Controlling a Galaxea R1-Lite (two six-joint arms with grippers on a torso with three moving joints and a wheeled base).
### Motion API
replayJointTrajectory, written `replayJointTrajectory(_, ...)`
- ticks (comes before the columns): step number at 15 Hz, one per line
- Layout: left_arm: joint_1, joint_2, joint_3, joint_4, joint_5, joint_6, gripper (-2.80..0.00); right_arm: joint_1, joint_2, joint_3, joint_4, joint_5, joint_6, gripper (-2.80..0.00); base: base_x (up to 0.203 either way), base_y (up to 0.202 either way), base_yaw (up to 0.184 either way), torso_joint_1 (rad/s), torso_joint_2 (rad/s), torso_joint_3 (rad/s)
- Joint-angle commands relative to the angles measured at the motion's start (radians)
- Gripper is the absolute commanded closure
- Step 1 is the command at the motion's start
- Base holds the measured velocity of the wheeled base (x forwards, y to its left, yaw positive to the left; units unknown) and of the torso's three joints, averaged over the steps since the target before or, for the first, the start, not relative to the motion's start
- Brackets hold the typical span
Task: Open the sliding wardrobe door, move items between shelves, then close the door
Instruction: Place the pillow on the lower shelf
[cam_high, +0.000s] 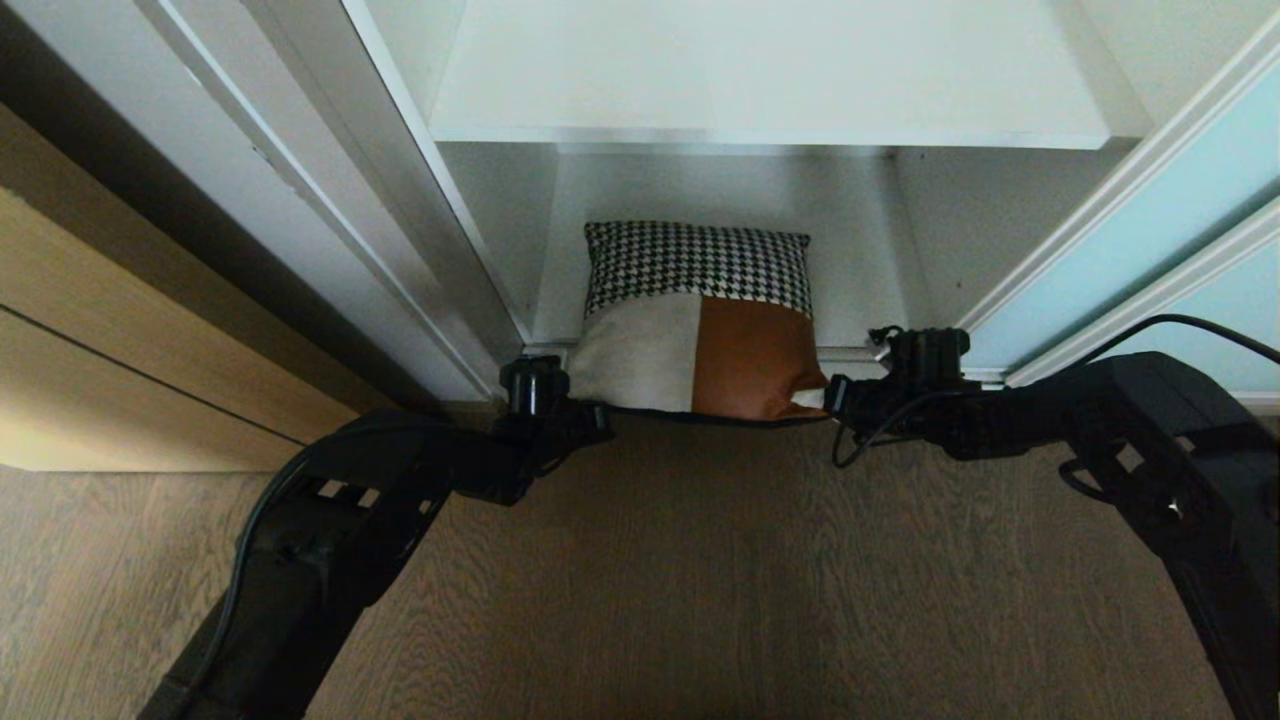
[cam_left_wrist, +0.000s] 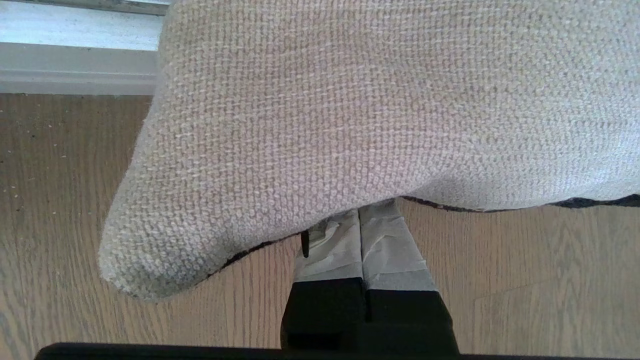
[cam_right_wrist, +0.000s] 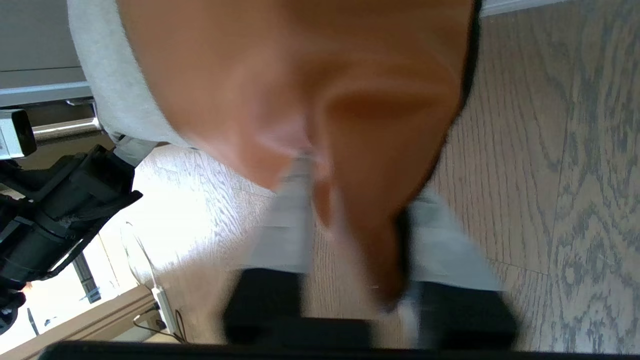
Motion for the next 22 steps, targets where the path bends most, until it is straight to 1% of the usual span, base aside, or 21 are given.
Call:
replayJointTrajectory(1,0.000,0.001,0.000,-0.005,-0.001,-0.003,0.00,0.001,-0.011,0.001,-0.006,0.003,0.005,-2.80,0.000,0.000,0.000,0.000,0.00,0.000)
replayJointTrajectory(6,0.003,-0.007,0.000,-0.002,-0.002,-0.008,0.00,-0.013,-0.100,0.051,-0.007,0.005,0.010,-2.80,0.000,0.000,0.000,0.000,0.00,0.000)
replayJointTrajectory(8,0.003,-0.007,0.000,0.000,-0.004,-0.008,0.00,-0.021,-0.146,0.117,-0.009,0.006,0.007,-2.80,0.000,0.000,0.000,0.000,0.00,0.000)
replayJointTrajectory(9,0.003,-0.003,0.000,0.000,-0.006,-0.008,0.00,-0.021,-0.182,0.173,-0.018,0.010,0.004,0.00,0.000,0.000,0.000,0.000,0.00,0.000)
replayJointTrajectory(12,0.003,-0.008,0.000,0.006,-0.012,-0.009,0.00,-0.010,-0.247,0.299,-0.103,0.021,0.002,0.00,0.000,0.000,0.000,0.000,0.00,0.000)
replayJointTrajectory(14,0.003,-0.016,0.000,0.006,-0.013,-0.011,0.00,0.036,-0.261,0.338,-0.110,0.023,-0.003,0.00,0.000,0.000,0.000,0.000,0.00,0.000)
replayJointTrajectory(16,0.003,-0.012,0.000,0.003,-0.013,-0.011,0.00,0.077,-0.218,0.332,-0.102,0.022,-0.024,0.00,0.000,0.000,0.000,0.000,0.00,0.000)
replayJointTrajectory(19,0.003,-0.010,0.000,0.010,-0.013,-0.011,0.00,0.131,-0.117,0.298,-0.083,0.014,-0.107,0.00,0.000,0.000,0.000,0.000,0.00,0.000)
replayJointTrajectory(22,0.003,-0.013,0.000,0.009,-0.014,-0.011,0.00,0.159,-0.006,0.204,-0.044,-0.040,-0.138,0.00,0.000,0.000,0.000,0.000,0.00,0.000)
